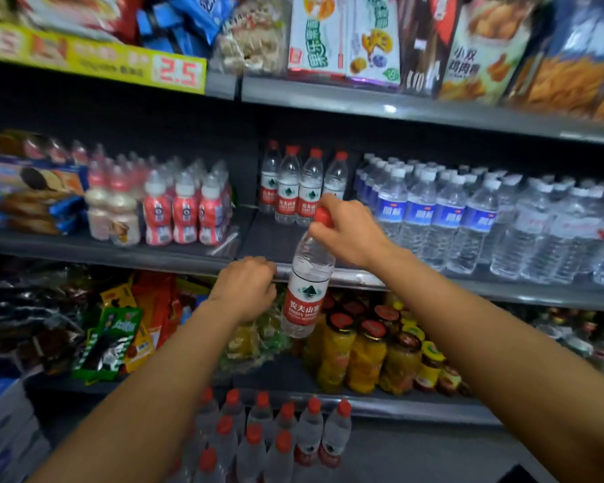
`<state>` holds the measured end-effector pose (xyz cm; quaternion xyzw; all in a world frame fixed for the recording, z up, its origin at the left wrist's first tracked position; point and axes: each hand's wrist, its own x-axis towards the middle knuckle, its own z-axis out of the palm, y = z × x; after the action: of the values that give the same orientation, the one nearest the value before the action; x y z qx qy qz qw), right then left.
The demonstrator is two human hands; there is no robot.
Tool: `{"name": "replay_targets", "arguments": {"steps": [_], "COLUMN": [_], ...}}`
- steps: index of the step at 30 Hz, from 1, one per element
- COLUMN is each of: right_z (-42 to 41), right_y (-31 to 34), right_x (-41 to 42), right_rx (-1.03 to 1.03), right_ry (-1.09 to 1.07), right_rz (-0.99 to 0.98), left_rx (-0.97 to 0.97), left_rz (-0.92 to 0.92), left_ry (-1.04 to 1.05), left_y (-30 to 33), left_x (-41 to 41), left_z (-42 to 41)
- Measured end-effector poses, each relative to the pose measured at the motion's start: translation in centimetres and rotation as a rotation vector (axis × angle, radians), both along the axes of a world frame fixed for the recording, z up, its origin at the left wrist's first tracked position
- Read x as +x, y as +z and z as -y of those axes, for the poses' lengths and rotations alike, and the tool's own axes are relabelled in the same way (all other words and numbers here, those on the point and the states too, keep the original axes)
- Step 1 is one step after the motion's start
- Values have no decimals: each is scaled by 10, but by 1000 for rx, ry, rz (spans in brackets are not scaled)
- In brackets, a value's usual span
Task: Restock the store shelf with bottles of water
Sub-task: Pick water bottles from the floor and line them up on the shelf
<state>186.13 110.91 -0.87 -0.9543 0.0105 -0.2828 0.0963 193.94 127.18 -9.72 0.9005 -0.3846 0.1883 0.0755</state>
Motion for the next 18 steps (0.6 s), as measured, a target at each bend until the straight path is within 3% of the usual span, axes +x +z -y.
{"name": "replay_targets", "arguments": {"steps": [9, 18], "right_z": [27, 48], "right_y": [57, 58], "right_x": [79, 206], "right_rx": [-102, -128], "right_ry": [-10, -12], "right_rz": [125, 63], "left_rx": [-76, -29], "left_rz": [101, 51], "left_ry": [6, 62], "left_y": [62, 49], "left_x": [80, 171], "left_z": [23, 53]}}
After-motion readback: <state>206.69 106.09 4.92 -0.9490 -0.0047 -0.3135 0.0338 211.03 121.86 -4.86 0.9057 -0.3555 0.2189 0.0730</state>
